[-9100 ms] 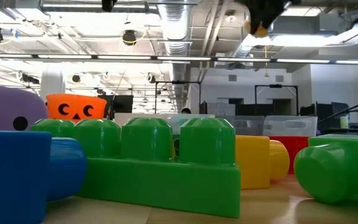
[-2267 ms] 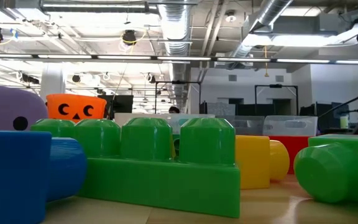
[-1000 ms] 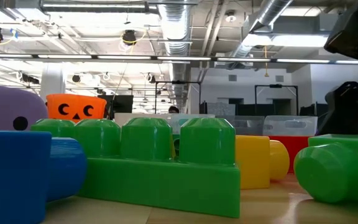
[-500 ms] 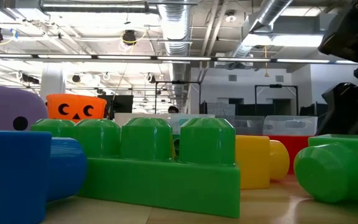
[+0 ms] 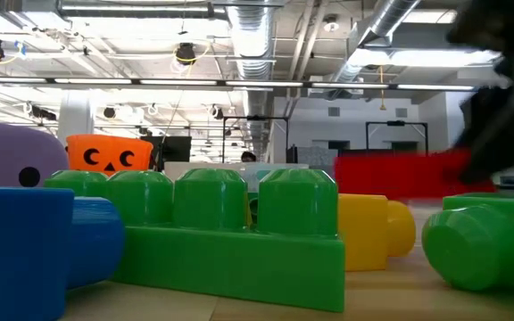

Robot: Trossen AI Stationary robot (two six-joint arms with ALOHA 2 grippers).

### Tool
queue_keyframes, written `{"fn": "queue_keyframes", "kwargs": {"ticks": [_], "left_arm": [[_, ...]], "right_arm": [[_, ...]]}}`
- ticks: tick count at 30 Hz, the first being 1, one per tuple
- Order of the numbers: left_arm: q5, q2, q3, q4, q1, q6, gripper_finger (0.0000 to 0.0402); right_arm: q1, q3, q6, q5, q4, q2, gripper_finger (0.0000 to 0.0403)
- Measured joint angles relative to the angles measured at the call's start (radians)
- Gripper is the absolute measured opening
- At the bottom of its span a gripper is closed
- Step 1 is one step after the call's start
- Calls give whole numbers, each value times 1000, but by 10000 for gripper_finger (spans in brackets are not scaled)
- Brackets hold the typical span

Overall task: Pick & Place Toys
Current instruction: Put the large red game piece into the right transparent bin

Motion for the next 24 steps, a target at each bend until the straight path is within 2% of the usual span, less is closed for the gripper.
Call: {"fn": "queue_keyframes", "kwargs": {"ticks": [4, 7, 12, 15, 19, 24], "left_arm": [[0, 0, 0, 1, 0, 26, 298], [0, 0, 0, 18, 10, 43, 298], [2, -3, 0, 54, 32, 51, 298], [43, -20, 0, 70, 45, 64, 298], [108, -75, -1, 55, 54, 200, 298], [82, -198, -1, -90, 65, 387, 298]], "right_arm": [[-46, 27, 0, 54, -79, -92, 259], [-107, 40, 0, 56, -89, -170, 259], [-237, 72, 0, 89, -89, -281, 259], [-327, 93, -1, 96, -89, -330, 259], [-441, 108, -14, 96, -98, -383, 261], [-570, 137, 77, 78, -243, -432, 265]]}}
